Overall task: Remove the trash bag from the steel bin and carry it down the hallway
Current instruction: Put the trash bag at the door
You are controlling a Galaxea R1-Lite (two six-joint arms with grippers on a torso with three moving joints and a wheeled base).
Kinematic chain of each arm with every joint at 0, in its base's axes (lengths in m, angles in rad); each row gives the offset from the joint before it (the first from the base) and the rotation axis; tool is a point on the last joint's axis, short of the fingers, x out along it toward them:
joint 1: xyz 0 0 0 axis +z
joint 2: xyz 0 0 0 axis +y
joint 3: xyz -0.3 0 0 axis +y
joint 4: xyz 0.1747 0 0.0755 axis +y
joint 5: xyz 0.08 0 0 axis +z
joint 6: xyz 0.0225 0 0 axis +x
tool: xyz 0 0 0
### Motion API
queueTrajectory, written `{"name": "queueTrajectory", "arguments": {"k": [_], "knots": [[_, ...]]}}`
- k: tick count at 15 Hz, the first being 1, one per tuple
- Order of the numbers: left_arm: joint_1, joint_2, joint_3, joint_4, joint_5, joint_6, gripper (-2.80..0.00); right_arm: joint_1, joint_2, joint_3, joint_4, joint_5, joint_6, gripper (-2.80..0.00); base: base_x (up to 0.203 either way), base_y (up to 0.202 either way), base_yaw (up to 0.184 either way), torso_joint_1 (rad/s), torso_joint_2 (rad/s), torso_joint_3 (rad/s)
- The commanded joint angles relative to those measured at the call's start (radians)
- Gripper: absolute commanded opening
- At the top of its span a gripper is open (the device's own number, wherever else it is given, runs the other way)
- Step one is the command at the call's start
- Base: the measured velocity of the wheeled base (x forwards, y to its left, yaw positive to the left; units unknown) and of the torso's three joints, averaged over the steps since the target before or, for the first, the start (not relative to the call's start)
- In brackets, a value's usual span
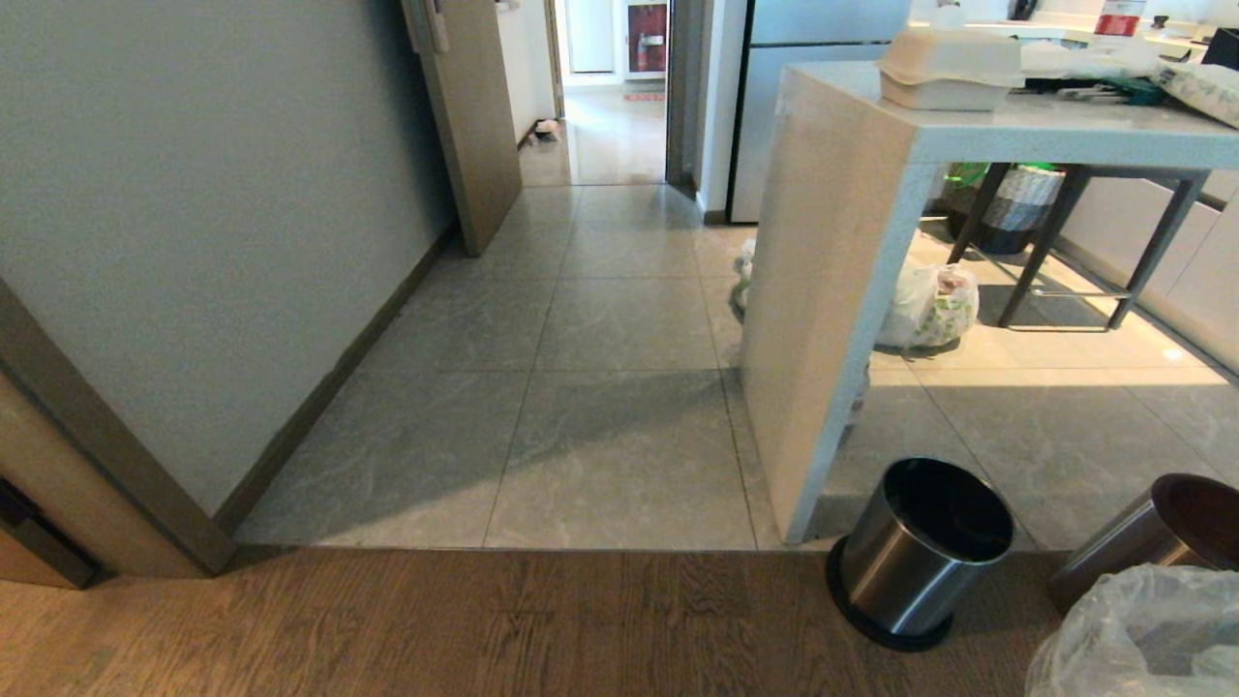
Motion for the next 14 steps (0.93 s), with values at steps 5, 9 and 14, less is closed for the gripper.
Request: {"name": "queueTrajectory", "arguments": {"k": [5,9,14], "knots": [[0.0,0.0,0.0,0.0,0.0,0.0,-2.8,-0.001,0.0,0.003,0.001,0.0,0.002,-2.8,0.0,0.192,0.001,0.002,0.0,0.003],[0.0,0.0,0.0,0.0,0.0,0.0,-2.8,-0.001,0.0,0.003,0.001,0.0,0.003,-2.8,0.0,0.135,-0.002,0.001,0.01,0.003],[0.0,0.0,0.0,0.001,0.0,-0.002,-2.8,-0.001,0.0,0.003,0.001,0.0,0.003,-2.8,0.0,0.0,0.0,0.0,0.0,0.0]]}}
